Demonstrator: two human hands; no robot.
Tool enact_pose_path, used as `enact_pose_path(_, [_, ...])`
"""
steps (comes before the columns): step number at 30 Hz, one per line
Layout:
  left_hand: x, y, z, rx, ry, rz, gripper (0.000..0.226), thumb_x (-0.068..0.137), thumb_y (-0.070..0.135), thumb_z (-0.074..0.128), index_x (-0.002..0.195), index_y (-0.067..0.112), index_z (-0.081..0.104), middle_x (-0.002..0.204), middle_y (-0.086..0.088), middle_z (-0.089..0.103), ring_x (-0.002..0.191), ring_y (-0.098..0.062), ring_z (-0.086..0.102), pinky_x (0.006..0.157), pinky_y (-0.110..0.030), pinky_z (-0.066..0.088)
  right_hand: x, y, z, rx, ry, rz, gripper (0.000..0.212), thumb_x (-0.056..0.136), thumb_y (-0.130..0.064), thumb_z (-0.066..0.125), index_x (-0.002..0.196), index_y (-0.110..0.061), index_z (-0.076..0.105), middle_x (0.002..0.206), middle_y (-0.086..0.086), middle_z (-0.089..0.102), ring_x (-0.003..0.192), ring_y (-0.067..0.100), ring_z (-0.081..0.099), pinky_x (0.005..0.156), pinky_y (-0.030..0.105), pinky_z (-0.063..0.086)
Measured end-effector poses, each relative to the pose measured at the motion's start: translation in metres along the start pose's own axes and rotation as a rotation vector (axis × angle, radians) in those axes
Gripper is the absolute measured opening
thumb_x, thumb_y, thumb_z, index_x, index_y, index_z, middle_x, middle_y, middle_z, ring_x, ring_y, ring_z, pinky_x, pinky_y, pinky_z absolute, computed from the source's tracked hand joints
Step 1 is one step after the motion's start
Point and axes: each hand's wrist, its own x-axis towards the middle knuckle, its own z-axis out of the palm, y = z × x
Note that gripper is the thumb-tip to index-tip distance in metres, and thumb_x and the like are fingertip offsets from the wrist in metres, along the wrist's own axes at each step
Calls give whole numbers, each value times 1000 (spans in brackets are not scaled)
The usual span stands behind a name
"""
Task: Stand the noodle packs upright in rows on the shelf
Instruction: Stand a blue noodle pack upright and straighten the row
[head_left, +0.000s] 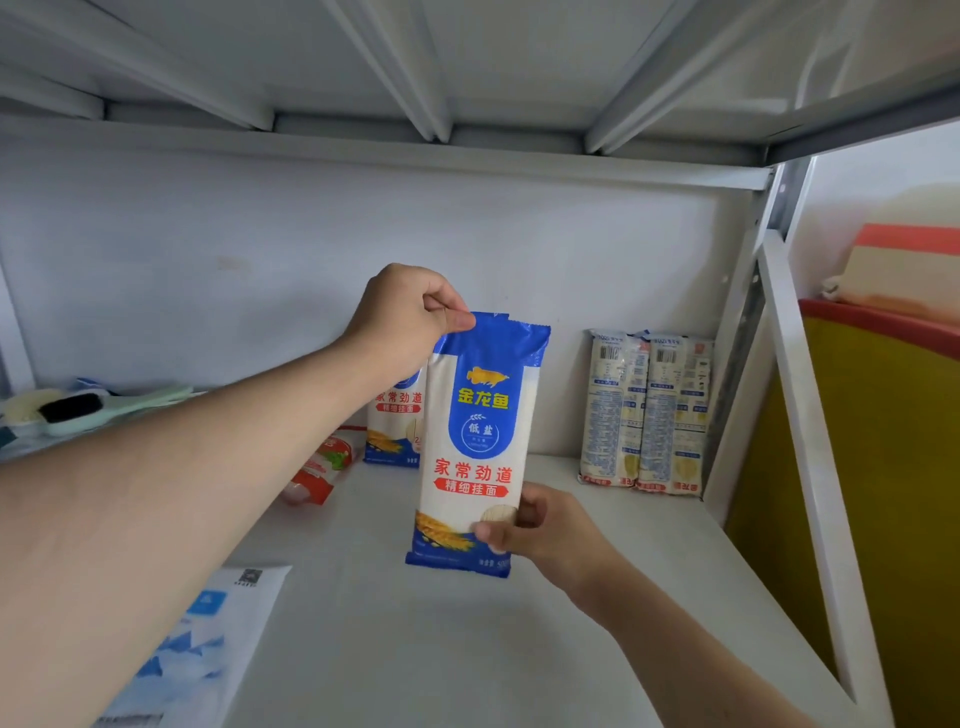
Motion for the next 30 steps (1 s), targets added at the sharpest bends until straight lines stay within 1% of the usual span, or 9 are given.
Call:
enact_pose_path(4, [-3, 4, -3, -63, 28, -23, 4, 85, 14, 77, 89, 12, 76, 84, 0, 72, 87, -19, 69, 79, -37, 58, 5, 0, 0, 24, 39, -15, 28, 83, -14, 82, 109, -19, 75, 106, -3, 82, 101, 13, 77, 80, 26, 62])
enact_pose_path(6, [-5, 1, -4, -129, 47, -69, 15, 86, 23, 77, 98, 15, 74, 96, 0, 73, 95, -19, 69, 83, -39, 59, 6, -1, 0, 26, 46, -18, 24, 83, -14, 81, 106, -21, 76, 105, -4, 82, 99, 12, 78, 78, 25, 62])
enact_pose_path(9, [-17, -10, -1, -293, 73, -182, 48, 82, 39, 79, 124, 23, 62, 112, 4, 68, 101, -10, 65, 84, -30, 55, 7, -3, -3, 46, 63, -16, 23, 85, -13, 80, 105, -21, 75, 103, -4, 82, 98, 12, 78, 77, 25, 62])
enact_pose_path(11, [-35, -24, 5, -343, 54, -253, 60, 78, 42, 80, 130, 24, 57, 115, 6, 66, 102, -5, 63, 79, -24, 52, 8, -5, -7, 51, 75, -19, 27, 85, -13, 80, 112, -18, 75, 108, -2, 82, 104, 17, 77, 83, 30, 63])
enact_pose_path(14, [-66, -56, 19, -348, -122, -357, 58, 70, 36, 87, 121, 22, 62, 112, 7, 71, 101, -12, 70, 76, -23, 55, 11, -10, -13, 65, 89, -35, 26, 85, -10, 80, 110, -16, 75, 107, 1, 82, 103, 18, 77, 84, 30, 63])
enact_pose_path(18, [-89, -79, 40, -240, -330, -366, 54, 67, 20, 91, 116, 26, 69, 107, 10, 76, 103, -8, 70, 92, -35, 56, 17, -17, -20, 56, 89, -43, 18, 86, -10, 80, 101, -19, 76, 100, -1, 83, 93, 13, 77, 79, 27, 63])
enact_pose_path(23, [-91, -81, 59, -278, -257, -393, 38, 76, 10, 84, 110, 20, 70, 103, 7, 76, 95, -10, 72, 83, -31, 59, 20, -19, -23, -12, 126, -32, 22, 85, -18, 83, 104, -21, 73, 99, -3, 82, 98, 16, 75, 82, 31, 63])
enact_pose_path(27, [-93, -86, 66, -286, -240, -401, 35, 77, 4, 82, 103, 21, 68, 97, 7, 74, 89, -7, 71, 76, -23, 57, 25, -28, -27, 28, 166, -81, 41, 84, -26, 83, 121, -21, 67, 114, -3, 79, 106, 17, 76, 90, 44, 63])
enact_pose_path(30, [-91, -91, 72, -277, -266, -402, 36, 75, 2, 83, 103, 20, 69, 103, 1, 76, 95, -15, 73, 84, -33, 60, 28, -29, -30, 97, 227, -97, 35, 88, -19, 79, 121, -13, 68, 111, 0, 81, 103, 18, 78, 87, 42, 64])
